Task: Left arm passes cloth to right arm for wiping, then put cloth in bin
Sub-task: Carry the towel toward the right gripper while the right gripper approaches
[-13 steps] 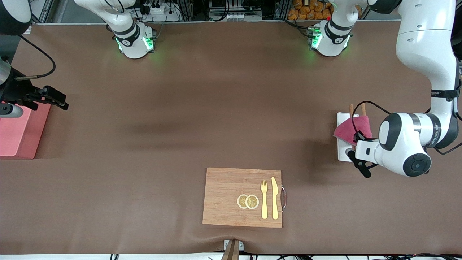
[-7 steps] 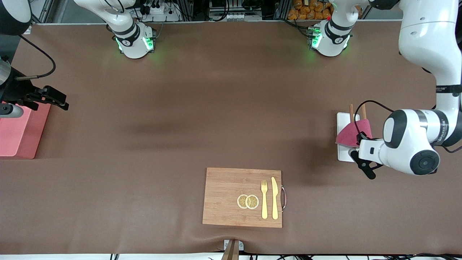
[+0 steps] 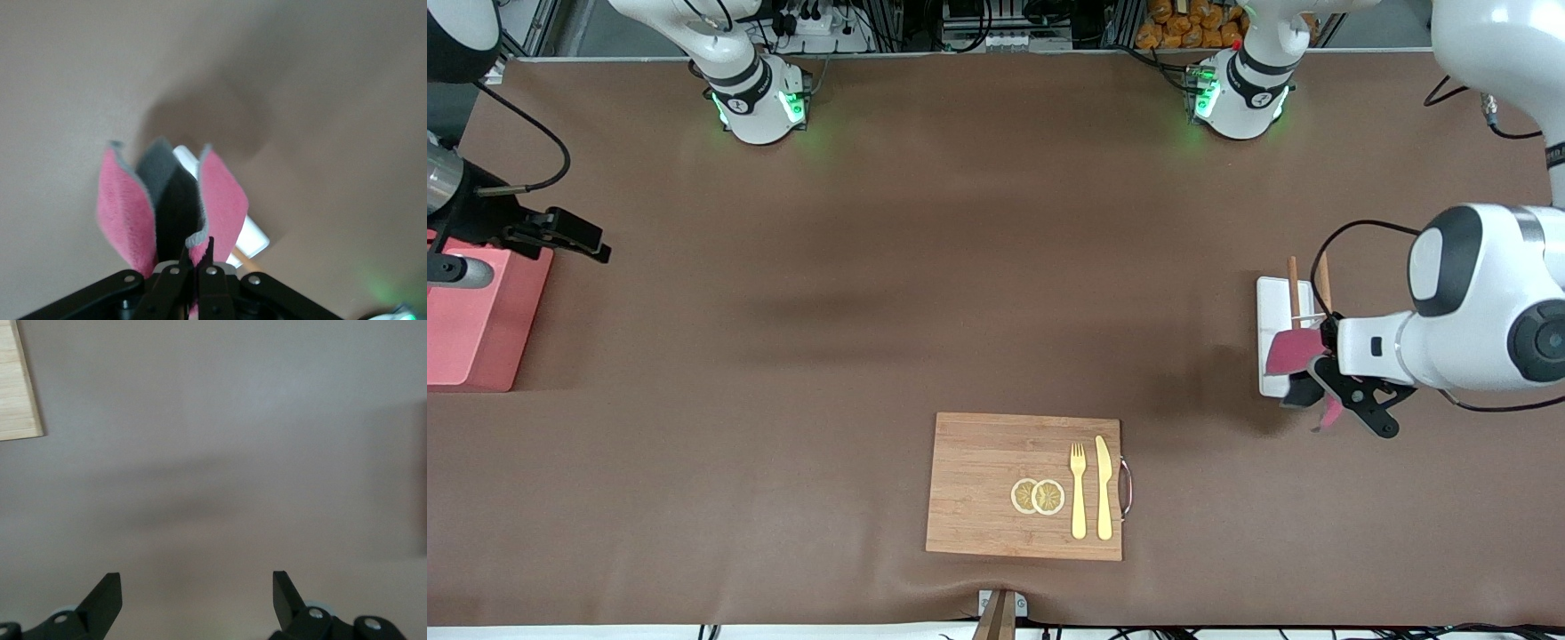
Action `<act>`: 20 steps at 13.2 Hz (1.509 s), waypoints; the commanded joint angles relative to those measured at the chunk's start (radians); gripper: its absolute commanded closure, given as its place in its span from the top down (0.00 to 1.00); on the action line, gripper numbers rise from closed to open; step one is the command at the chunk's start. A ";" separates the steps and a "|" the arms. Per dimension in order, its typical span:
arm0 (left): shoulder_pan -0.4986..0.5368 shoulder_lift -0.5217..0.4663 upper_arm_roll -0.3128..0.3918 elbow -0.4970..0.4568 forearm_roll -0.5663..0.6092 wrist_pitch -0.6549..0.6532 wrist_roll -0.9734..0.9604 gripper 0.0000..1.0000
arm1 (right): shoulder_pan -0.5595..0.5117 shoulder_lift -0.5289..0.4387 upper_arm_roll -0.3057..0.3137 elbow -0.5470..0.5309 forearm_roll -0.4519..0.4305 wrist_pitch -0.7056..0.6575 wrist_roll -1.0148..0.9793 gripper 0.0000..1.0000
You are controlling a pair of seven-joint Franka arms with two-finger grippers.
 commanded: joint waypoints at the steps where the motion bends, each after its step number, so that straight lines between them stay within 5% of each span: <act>1: -0.060 -0.026 -0.009 0.035 -0.040 -0.026 -0.181 0.00 | 0.027 0.006 0.002 0.010 0.060 -0.054 0.195 1.00; 6: -0.104 -0.035 -0.121 0.061 -0.198 -0.022 -0.529 0.00 | 0.184 0.024 0.002 0.009 0.086 -0.079 0.603 1.00; 10: -0.108 -0.023 -0.250 0.061 -0.366 0.056 -0.738 0.00 | 0.198 0.099 0.002 0.004 0.311 -0.082 0.863 1.00; 16: -0.370 0.032 -0.310 0.061 -0.434 0.462 -1.176 0.00 | 0.206 0.202 0.000 -0.002 0.612 -0.082 1.213 1.00; 20: -0.496 0.045 -0.310 0.061 -0.434 0.722 -1.368 0.00 | 0.221 0.223 0.000 -0.042 0.647 -0.010 1.251 1.00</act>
